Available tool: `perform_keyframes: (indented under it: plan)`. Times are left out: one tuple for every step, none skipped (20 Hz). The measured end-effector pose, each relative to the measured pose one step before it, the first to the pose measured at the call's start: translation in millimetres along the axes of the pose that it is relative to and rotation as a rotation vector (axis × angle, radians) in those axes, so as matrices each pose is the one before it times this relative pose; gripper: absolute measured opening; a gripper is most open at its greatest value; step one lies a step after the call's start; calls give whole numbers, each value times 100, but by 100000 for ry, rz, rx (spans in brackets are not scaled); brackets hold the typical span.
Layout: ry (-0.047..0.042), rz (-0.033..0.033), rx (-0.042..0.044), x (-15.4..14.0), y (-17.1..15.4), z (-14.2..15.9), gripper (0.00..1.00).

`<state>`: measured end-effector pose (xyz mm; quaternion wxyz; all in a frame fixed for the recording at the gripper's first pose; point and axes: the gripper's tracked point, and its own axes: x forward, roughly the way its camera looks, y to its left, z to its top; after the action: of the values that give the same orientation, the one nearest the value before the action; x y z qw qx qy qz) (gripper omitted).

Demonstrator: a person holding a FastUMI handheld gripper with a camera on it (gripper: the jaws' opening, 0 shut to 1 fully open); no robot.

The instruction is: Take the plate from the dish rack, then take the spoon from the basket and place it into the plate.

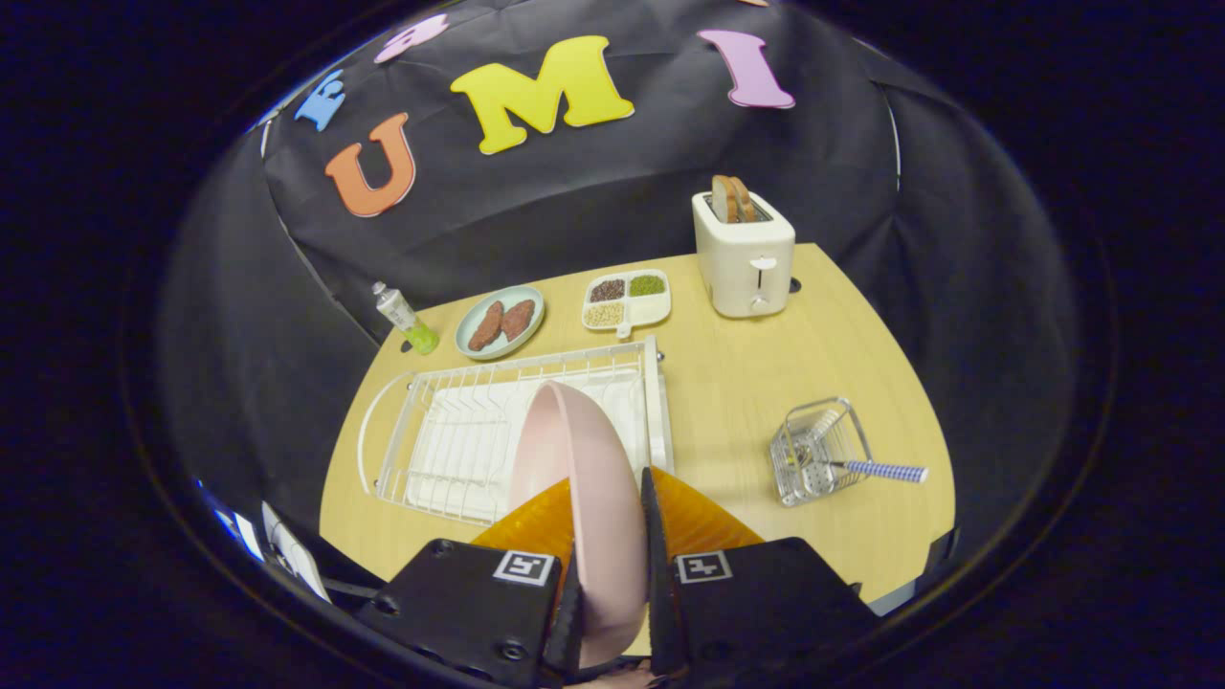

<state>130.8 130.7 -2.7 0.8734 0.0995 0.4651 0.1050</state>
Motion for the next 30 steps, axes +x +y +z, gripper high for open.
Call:
perform_keyframes:
  plan:
    - [-1085,1601,2603,-291,-727,-1387,33]
    - [-81,1319,2797,-239,-770,-1386,33]
    - [285,1972,3137,-10,-507,-1299,33]
    - [52,2559,2955,-78,-383,-1135,33]
    - [-520,2021,2030,121,-352,-1045,32]
    - [113,810,1775,305,-656,-1133,32]
    - [739,649,1410,546,-652,-1468,33]
    - [1375,572,2171,629,-642,-1434,33]
    - [1939,557,2352,724,-421,-1492,32]
    - [2015,782,2242,599,-527,-1259,32]
    - [1122,958,2042,465,-456,-842,33]
    - [1092,735,1815,595,-356,-544,33]
    - [409,888,1336,587,-289,-334,32]
    - [-300,663,964,405,-224,-38,33]
    - [-537,182,1048,397,-337,-8,33]
    - [-608,535,913,449,-202,79,33]
    - [-395,817,1017,370,-210,39,33]
    - [-192,628,1070,153,-178,-5,33]
    - [-567,1146,1032,402,-121,107,33]
    - [16,1173,891,89,-83,-139,34]
    - [126,720,483,237,-99,11,34]
    - [-226,127,7,42,-132,54,34]
    - [-604,-261,-178,174,-181,126,35]
    - [-270,-149,-740,-27,-174,35,38]
    - [-569,45,-733,-6,0,107,40]
    - [-1231,-650,-1127,-84,-156,185,45]
    - [-1338,-470,-1655,-26,-97,169,48]
    - [-1542,185,-1569,-386,171,283,52]
    - [-2210,-189,-1939,-298,89,237,54]
    - [-3088,-561,-3254,-595,-60,373,55]
